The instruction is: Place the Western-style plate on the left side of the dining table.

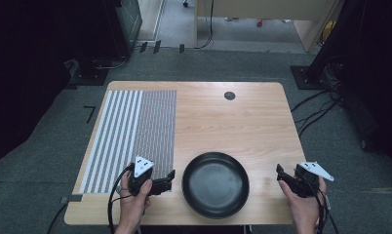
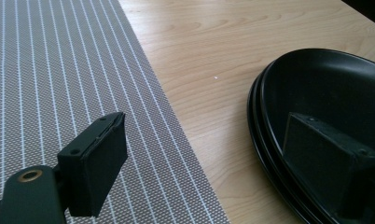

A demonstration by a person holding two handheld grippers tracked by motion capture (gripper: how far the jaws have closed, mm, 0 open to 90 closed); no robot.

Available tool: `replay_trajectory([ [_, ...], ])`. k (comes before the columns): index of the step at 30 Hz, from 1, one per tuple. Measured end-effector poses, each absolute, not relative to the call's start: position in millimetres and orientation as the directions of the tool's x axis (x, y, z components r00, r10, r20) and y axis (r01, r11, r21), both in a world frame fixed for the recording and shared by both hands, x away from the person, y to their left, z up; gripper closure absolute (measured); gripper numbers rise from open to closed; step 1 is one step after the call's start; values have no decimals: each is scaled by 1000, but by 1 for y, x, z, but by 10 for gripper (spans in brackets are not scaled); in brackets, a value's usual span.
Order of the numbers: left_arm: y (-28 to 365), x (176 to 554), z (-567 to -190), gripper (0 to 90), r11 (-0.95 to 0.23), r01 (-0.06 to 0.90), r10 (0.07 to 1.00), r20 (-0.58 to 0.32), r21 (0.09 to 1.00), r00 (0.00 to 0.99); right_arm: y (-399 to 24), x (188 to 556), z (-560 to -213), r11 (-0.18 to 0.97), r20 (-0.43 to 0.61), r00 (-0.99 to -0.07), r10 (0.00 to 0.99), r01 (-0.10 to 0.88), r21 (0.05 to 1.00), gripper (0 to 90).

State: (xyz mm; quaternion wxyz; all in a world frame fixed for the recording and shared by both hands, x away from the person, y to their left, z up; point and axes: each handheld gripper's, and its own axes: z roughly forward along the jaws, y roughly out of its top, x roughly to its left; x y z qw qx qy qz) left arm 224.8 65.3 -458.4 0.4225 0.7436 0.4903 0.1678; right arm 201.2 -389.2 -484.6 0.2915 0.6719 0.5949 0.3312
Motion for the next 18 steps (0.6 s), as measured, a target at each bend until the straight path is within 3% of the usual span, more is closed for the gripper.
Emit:
replay_trajectory([
  [5,62,224,-460,135,-168,589,868,-165,791,469,-378,201,-480,-105,95,49,994,604,790,282],
  [9,60,225,-463,135,-171,599,867,-169,782,469,-373,200,-476,-158,181,22,983,602,783,299],
  [18,55,223,-464,135,-177,602,858,-177,779,482,-355,196,-465,-144,174,3,985,576,805,312],
])
